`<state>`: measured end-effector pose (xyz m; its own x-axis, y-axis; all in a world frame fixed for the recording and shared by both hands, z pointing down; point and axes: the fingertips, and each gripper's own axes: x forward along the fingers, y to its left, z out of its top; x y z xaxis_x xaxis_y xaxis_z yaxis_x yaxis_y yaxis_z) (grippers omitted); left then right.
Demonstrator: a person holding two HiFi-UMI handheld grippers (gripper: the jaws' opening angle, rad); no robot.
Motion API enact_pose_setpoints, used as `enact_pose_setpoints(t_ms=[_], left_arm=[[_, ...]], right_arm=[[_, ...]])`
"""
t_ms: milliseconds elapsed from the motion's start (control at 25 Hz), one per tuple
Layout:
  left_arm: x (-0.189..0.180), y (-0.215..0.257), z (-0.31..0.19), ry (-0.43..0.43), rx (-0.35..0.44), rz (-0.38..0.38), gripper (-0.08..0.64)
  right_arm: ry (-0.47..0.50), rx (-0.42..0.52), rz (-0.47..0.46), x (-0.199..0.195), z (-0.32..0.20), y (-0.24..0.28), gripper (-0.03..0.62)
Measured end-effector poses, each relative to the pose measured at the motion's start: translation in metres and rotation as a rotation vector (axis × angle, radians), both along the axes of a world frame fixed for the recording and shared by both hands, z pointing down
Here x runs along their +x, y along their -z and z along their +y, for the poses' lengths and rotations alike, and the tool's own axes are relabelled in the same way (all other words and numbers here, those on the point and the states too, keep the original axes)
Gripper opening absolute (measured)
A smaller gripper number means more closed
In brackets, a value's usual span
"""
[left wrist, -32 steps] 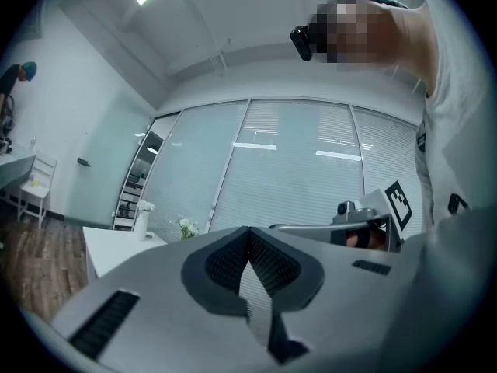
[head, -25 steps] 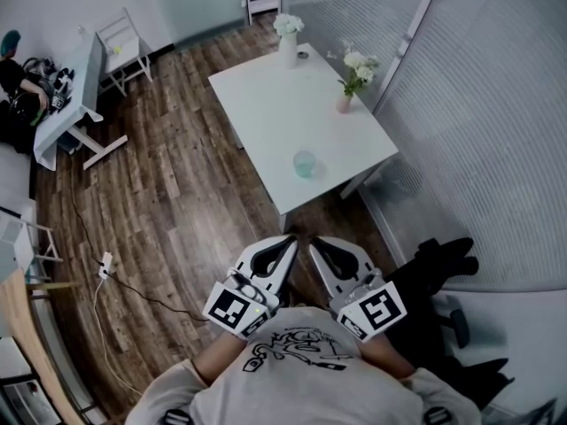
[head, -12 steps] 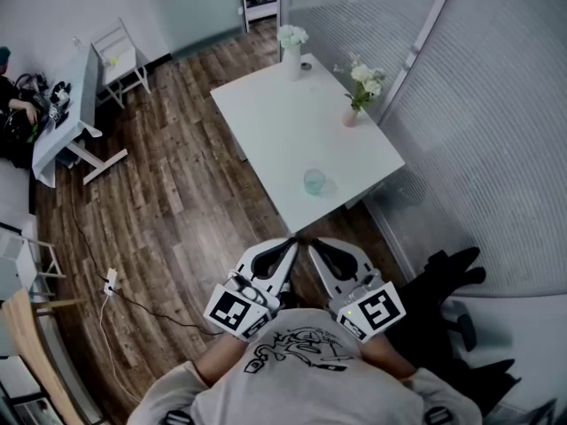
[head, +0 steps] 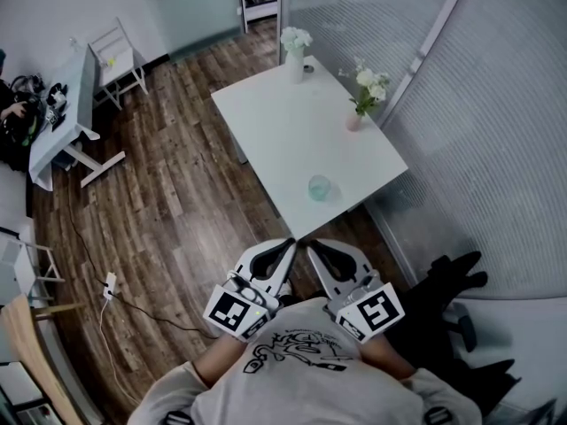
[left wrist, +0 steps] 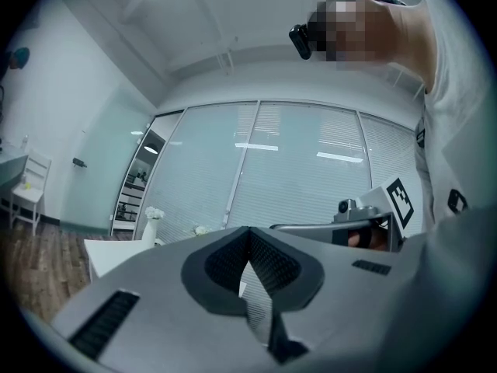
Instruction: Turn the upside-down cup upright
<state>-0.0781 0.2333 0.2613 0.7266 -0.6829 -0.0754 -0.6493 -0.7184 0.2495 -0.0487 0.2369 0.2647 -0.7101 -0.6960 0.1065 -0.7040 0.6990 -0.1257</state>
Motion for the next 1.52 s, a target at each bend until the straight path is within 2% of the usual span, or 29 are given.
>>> enact_pose_setpoints(t_ms=[760, 1120, 1520], left_arm=[[0.002, -0.003, -0.023, 0.018, -0.01, -0.003, 0.003], [0.015, -0.007, -0.06, 0.04, -0.028, -0.019, 0.003], [0.05, -0.006, -0.117, 0.038, -0.022, -0.03, 0.003]], right_arm=[[0.021, 0.002, 0.013, 0.003, -0.03, -0.003, 0.046], [0.042, -0.007, 0.015, 0.018, -0.07, -0.008, 0.045], [0.042, -0.004, 0.01, 0.052, -0.128, -0.011, 0.046]])
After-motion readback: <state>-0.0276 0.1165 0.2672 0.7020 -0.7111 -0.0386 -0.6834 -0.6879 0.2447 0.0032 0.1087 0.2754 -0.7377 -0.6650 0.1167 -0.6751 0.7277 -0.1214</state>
